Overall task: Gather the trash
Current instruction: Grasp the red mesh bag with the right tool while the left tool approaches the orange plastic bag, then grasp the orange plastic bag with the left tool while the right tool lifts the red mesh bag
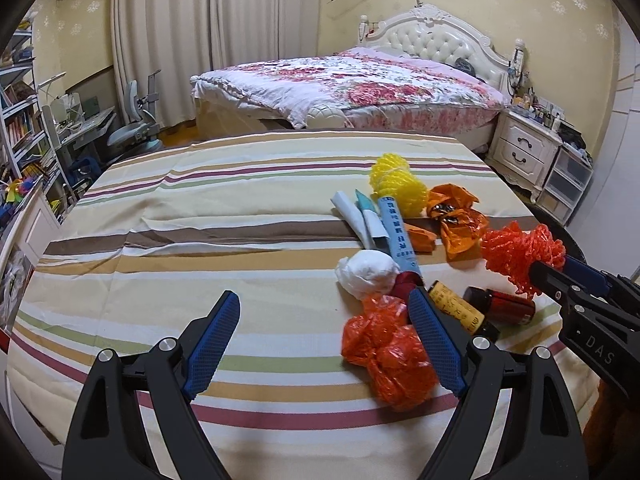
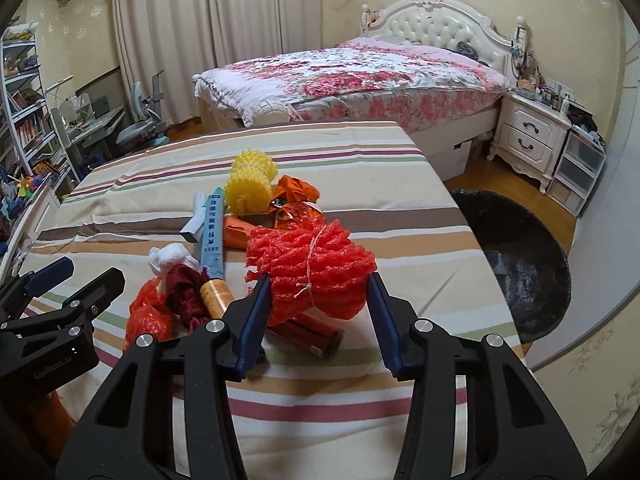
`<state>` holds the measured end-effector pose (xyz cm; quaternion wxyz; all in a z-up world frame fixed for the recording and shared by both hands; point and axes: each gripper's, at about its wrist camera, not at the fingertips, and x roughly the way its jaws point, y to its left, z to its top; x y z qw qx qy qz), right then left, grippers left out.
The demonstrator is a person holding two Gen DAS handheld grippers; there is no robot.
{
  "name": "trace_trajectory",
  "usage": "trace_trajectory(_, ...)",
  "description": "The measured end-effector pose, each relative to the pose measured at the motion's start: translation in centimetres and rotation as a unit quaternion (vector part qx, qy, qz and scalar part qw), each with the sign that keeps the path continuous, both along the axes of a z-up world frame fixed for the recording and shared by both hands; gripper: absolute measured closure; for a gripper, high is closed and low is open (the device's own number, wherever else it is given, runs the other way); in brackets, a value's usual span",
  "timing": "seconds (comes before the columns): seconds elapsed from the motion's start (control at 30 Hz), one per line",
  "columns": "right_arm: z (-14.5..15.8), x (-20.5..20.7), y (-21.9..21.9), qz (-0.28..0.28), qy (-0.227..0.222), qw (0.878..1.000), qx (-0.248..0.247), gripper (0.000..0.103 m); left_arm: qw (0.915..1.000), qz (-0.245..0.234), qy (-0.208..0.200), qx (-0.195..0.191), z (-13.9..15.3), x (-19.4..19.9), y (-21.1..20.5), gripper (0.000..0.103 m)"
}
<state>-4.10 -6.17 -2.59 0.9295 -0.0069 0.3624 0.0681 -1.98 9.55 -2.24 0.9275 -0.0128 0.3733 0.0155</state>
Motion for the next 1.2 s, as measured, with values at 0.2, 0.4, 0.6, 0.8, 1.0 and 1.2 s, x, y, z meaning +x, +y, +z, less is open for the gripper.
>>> trace_trajectory(0.2,-0.7,-1.1,-2.6,-0.028,0.001,1.0,0.001,0.057,0.9994,-0.028,0.019,-0.002,-1.1,-0.2,-2.2,0.019)
trace_trajectory(0.4,-1.9,-0.7,-4.0,-0.042,0.01,0.999,0.01,0.057,0.9977,-0.045,0.049,-0.017,-2.8,0.1,-2.7,0.033)
trace_trajectory(0.6,-2.9,-0.6,-4.1,-0.042,0.015,0.999,0.012,0.057,0.9954,-0.063,0.063,-0.034,-3.8,0.0,-2.8,0.049)
trace_trajectory(0.8,-3.0,-0.7,-4.1,-0.041,0.012,0.999,0.011,0.057,0.9966,-0.053,0.048,-0.041,-3.2,-0.6,-2.1,0.054)
trace_trajectory(1.0,-2.5,-0.9,-4.3,-0.043,0.004,0.999,0.015,0.057,0.9989,-0.034,0.005,-0.032,-1.4,-1.1,-1.5,0.054)
trace_trajectory(1.2,-1.9,-0.7,-5.0,-0.05,-0.006,0.999,0.016,0.057,0.9987,-0.035,-0.029,-0.021,0.4,-0.4,-2.1,0.054)
